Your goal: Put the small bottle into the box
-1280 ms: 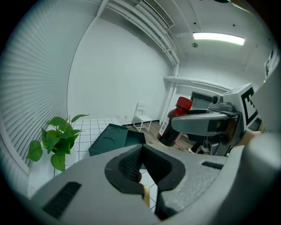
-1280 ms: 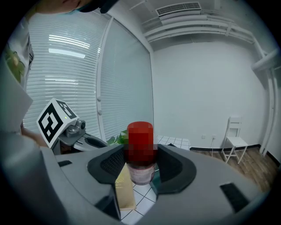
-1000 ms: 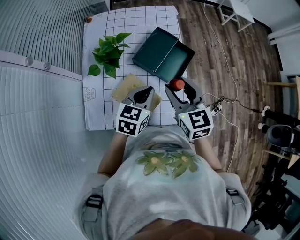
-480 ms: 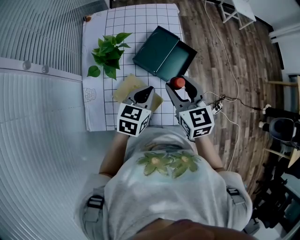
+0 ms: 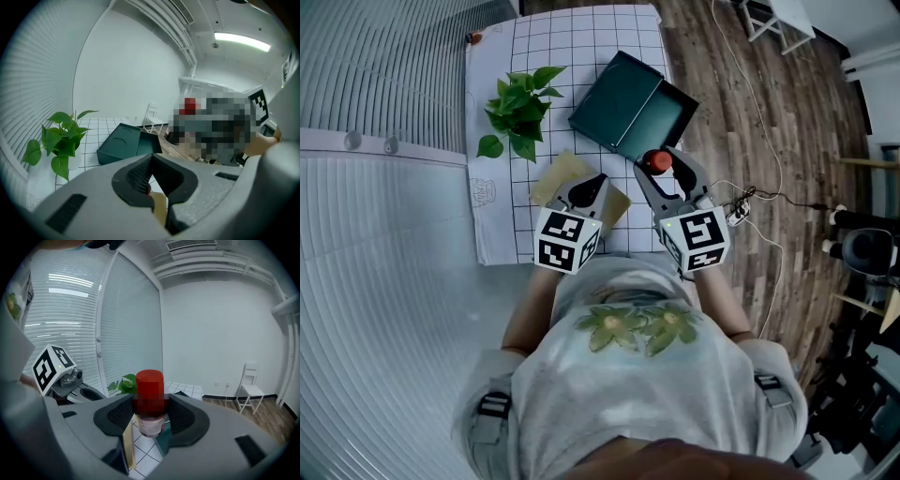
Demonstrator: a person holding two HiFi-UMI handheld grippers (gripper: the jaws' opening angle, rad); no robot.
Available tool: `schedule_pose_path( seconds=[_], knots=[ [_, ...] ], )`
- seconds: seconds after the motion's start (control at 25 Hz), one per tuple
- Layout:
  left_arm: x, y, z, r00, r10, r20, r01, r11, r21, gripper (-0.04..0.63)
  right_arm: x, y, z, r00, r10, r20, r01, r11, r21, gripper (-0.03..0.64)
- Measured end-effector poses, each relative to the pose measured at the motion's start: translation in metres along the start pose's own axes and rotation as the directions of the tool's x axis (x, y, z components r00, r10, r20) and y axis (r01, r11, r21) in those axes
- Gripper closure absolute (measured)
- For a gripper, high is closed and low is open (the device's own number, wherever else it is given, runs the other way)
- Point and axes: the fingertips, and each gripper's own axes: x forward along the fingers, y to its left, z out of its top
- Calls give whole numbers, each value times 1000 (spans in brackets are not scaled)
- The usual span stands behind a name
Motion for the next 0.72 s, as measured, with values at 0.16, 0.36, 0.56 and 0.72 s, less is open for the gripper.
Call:
schedule_pose_path(
  seconds=[0.16,0.36,0.56,0.72],
  knots=[
    [1,5,-2,1000,2,-6,-2,1000,-10,588,6,-5,-1,1000,-3,-5,3,1000,-2,397],
    [3,8,-5,1000,0,-13,0,1000,-21,588,14,-10,-5,1000,-9,-14,9,1000,0,399],
    [5,10,-8,1000,3,-22,-4,1000,-26,588,20,-13,-9,1000,-10,-23,10,1000,3,397],
    [6,12,-8,1000,5,-25,-6,1000,-30,588,23,-14,-11,1000,-9,-26,9,1000,3,399]
  ],
)
